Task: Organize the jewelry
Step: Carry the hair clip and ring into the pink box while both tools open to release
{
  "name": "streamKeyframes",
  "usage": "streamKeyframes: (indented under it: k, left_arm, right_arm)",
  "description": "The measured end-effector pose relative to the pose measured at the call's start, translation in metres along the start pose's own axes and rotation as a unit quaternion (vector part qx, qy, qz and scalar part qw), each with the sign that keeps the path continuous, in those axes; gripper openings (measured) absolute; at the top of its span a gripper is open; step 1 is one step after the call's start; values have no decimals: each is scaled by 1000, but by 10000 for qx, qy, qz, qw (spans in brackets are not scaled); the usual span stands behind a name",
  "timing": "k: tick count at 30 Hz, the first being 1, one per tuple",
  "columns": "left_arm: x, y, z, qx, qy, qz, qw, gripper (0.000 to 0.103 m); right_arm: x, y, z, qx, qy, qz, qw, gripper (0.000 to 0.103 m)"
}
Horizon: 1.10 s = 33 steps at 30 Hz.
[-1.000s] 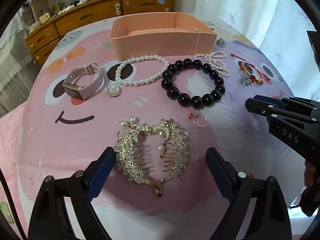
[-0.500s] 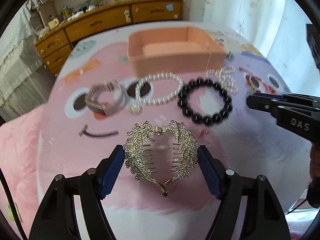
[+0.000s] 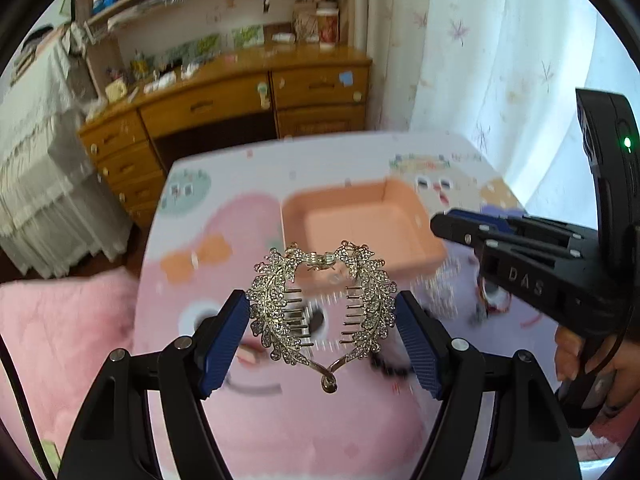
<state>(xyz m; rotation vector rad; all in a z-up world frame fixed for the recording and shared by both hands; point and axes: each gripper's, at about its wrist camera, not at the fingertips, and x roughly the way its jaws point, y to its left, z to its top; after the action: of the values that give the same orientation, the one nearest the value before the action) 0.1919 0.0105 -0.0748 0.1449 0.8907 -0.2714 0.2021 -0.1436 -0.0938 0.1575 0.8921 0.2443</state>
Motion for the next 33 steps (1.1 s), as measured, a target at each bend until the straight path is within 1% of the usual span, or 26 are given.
streamKeyframes:
  k: [3,7,9,11,14,15,17,18,19,21,23,24,26,29,33]
  left_arm:
    - [6,2,20,113,-277,39,9995,73]
    - [27,5,45,221,-524,-91,9983,73]
    - [38,5,52,218,-546,-149,9982,73]
    - [51,5,57,150,-508,-289,9982,73]
    - [69,4,56,47,-515,-657,9965,73]
    - [75,4,56,8,-434,-748,9963,73]
    - [84,5,57,-125,-262,-798,9964,73]
    - [85,6,57,-208,-239,-826,9961,75]
    - [83,7,56,-257,-251,-842,9958,82]
    - [79,10,56,-304,-328,-877,9951,84]
    - [75,12,54,-263,-353,-834,9955,84]
    - [74,13,52,-236,-341,-765,9962,84]
    - [73,16,47,-216,-293,-645,9972,85]
    - [73,26,34,-297,-106,-464,9984,85]
    - [71,42,10,-494,135,-272,9983,85]
  right_arm:
    - [4,-2,14,-2,-136,54,9999,15]
    - [14,-6,23,-71,-272,2,9996,15]
    - [21,-10,24,-69,-259,-59,9996,15]
    - [27,-11,25,-101,-225,-130,9996,16]
    - [35,-15,23,-87,-162,-166,9997,16]
    - [38,-17,22,-52,-128,-148,9998,16]
    - [43,-21,21,14,-45,-198,9998,16]
    - [43,-23,20,49,-22,-249,9997,17]
    - [44,-25,19,117,-10,-297,9995,18]
    - [42,-31,19,301,-18,-274,9992,27]
    - [41,-35,19,436,-25,-204,9988,35]
    - [40,-35,19,454,-31,-192,9988,37]
    - [37,-34,18,477,-57,-181,9987,38]
    - [34,-29,13,455,-25,-121,9989,40]
    - [30,-19,-3,503,116,44,9987,45]
